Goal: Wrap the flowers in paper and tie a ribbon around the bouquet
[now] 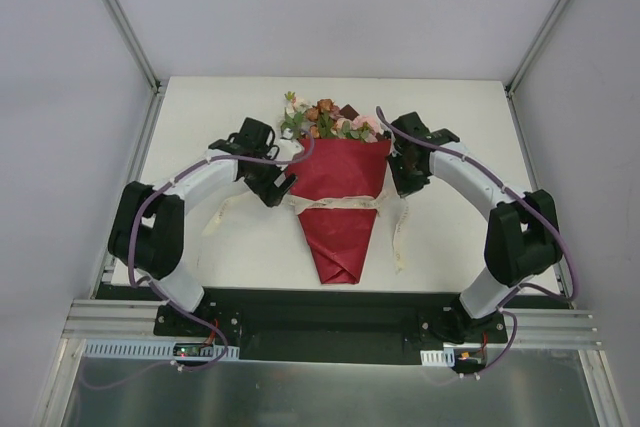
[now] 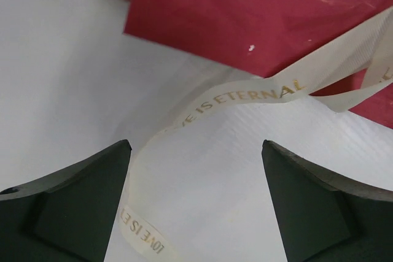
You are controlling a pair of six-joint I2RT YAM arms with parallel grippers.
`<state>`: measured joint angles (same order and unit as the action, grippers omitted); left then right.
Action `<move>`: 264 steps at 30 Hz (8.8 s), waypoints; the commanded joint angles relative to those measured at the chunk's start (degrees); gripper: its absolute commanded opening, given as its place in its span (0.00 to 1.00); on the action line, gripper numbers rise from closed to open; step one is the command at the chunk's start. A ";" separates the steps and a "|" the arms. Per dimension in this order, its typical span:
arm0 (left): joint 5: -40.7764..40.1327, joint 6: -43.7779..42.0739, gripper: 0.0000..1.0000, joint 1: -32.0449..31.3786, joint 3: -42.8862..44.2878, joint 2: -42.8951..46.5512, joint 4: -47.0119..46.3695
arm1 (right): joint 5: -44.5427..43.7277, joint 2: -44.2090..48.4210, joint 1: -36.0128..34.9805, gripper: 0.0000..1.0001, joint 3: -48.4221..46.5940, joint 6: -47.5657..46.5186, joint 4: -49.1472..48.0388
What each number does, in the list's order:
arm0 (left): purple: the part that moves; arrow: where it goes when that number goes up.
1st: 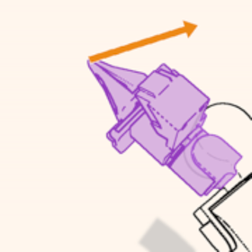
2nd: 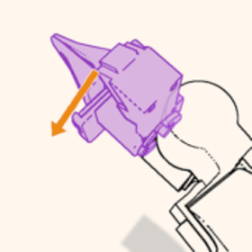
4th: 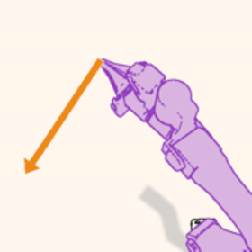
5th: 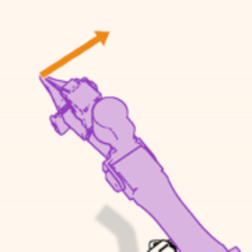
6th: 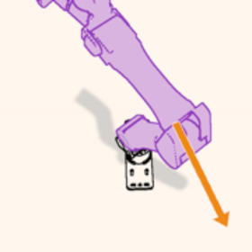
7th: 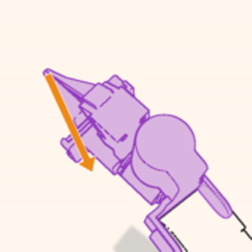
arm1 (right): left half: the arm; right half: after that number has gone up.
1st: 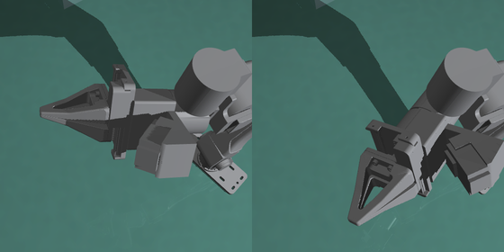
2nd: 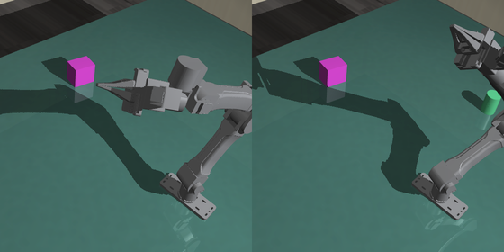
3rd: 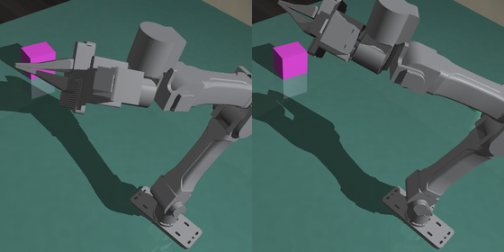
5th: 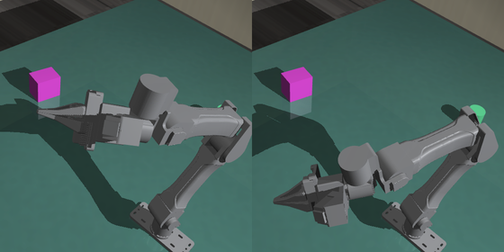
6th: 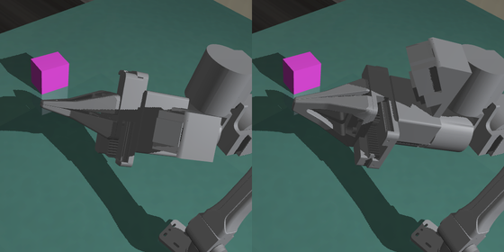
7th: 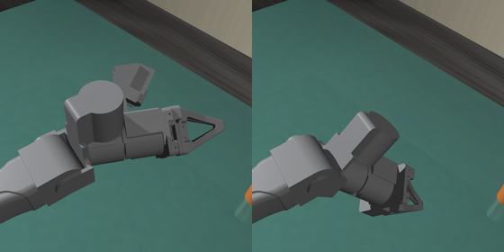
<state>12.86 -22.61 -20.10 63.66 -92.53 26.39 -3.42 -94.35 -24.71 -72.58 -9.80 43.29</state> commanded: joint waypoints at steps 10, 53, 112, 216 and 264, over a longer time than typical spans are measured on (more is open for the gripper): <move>8.76 -21.07 0.87 -2.14 7.26 -11.35 2.00 | 1.66 4.78 0.80 0.01 1.03 -0.83 -1.80; -10.33 67.22 0.00 1.70 -6.51 2.08 1.65 | -9.93 3.55 0.27 0.01 10.43 45.74 -9.10; -2.15 70.08 0.00 54.12 -16.64 14.48 -1.78 | -23.48 -1.28 35.70 0.00 6.31 50.33 -12.71; -19.36 79.83 0.00 2.96 -17.16 11.05 -14.88 | -33.77 10.23 -7.11 0.00 21.42 38.80 -15.78; 9.19 57.94 0.00 -19.72 1.55 11.33 -20.41 | 8.60 8.39 -1.49 0.12 11.41 29.05 -16.84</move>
<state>16.60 35.94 -39.55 61.98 -78.13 8.32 1.08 -86.19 -28.23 -57.89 19.00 23.77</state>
